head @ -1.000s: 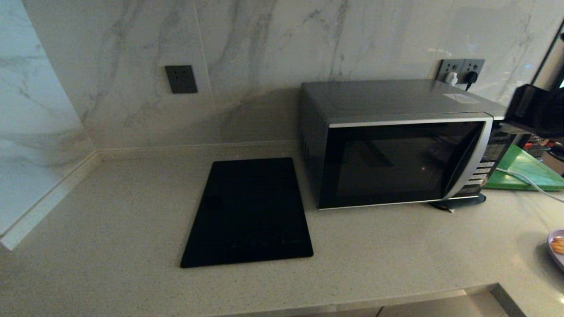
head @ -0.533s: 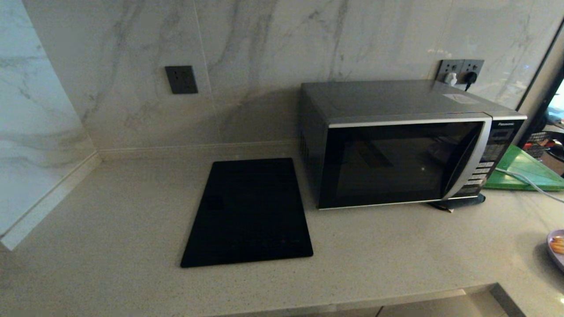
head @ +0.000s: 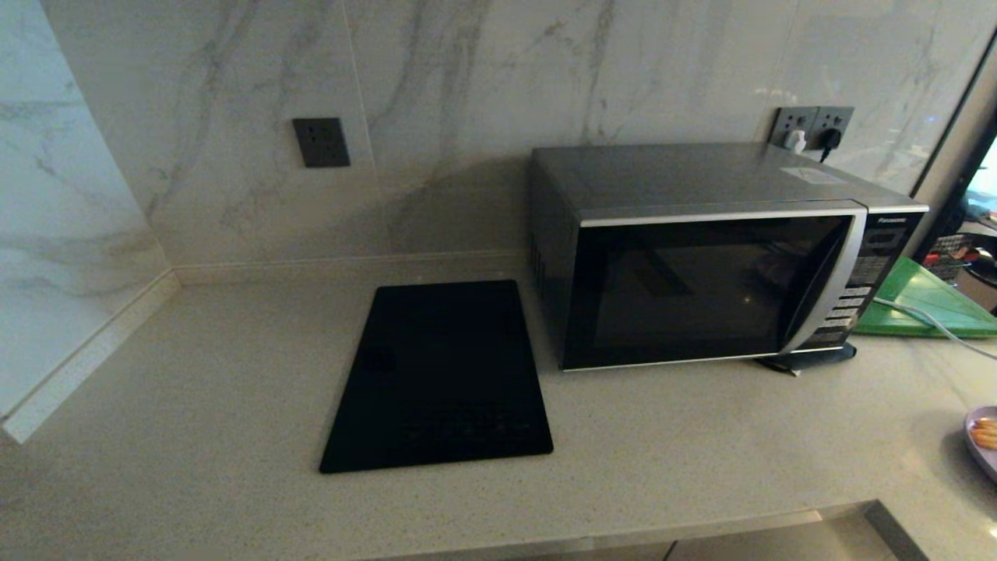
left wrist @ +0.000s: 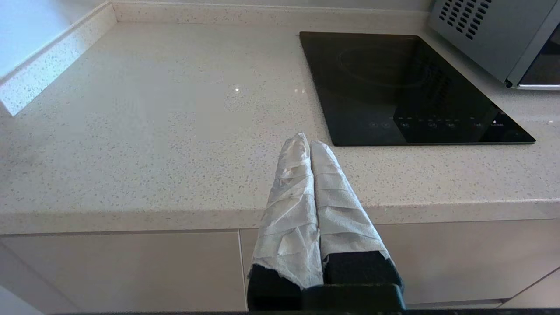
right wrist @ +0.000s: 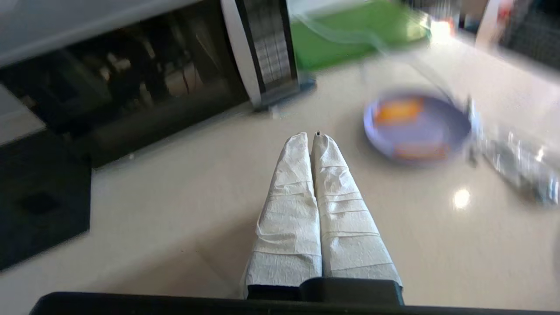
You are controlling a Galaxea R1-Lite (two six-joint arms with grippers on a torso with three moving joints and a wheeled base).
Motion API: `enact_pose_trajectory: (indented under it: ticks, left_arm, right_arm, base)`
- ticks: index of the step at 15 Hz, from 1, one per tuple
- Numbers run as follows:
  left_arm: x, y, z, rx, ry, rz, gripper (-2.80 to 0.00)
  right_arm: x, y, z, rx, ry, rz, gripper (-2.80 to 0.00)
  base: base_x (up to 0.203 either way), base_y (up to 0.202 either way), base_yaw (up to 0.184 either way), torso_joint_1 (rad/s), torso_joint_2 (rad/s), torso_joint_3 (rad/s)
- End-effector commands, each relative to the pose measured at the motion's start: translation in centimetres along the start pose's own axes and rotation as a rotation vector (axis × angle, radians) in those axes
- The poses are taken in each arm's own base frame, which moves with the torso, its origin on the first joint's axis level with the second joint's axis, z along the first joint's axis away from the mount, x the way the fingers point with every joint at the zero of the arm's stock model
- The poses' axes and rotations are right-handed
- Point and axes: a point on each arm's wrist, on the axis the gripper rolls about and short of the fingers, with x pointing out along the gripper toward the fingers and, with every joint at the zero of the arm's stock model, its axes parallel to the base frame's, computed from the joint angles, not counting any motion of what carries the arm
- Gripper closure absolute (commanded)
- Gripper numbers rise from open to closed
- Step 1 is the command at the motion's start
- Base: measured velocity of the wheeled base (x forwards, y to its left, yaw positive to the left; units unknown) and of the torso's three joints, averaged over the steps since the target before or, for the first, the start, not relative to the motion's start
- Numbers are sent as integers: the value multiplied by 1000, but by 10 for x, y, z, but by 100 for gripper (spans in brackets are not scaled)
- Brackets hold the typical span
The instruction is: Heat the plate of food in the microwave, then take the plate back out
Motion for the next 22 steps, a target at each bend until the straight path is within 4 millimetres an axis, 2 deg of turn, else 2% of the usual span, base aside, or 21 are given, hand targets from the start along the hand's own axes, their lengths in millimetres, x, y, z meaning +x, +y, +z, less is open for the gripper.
enact_pose_trajectory:
  ticks: [1,3,5,9,13,15,17,22]
  left_arm:
    - [0,0,0,-1,0,0,0]
    - [0,0,0,-1,0,2,0]
    - [0,0,0,-2,1,2,0]
    - [0,0,0,-2,1,2,0]
    - [0,0,0,-2,0,2,0]
    - [0,0,0,-2,0,2,0]
    - [0,0,0,-2,0,2,0]
    - [0,0,0,-2,1,2,0]
  right_arm:
    - [-31,-19,-28,68,-25,20,0]
    - [-47,-33,-51,67,-58,86,0]
    - [-51,-41,-76,27,-52,115,0]
    - [-14,-35,-105,6,90,93,0]
    - [41,-26,-150,-53,99,92,0]
    - [57,-24,-167,-92,65,104,0]
    - [63,-21,-169,-132,-5,192,0]
    - [70,-17,-179,-204,-47,336,0]
  base:
    - [0,0,0,0,0,0]
    - [0,0,0,0,0,0]
    - [0,0,0,0,0,0]
    - [0,0,0,0,0,0]
    - [0,0,0,0,0,0]
    - [0,0,0,0,0,0]
    - [0,0,0,0,0,0]
    - [0,0,0,0,0,0]
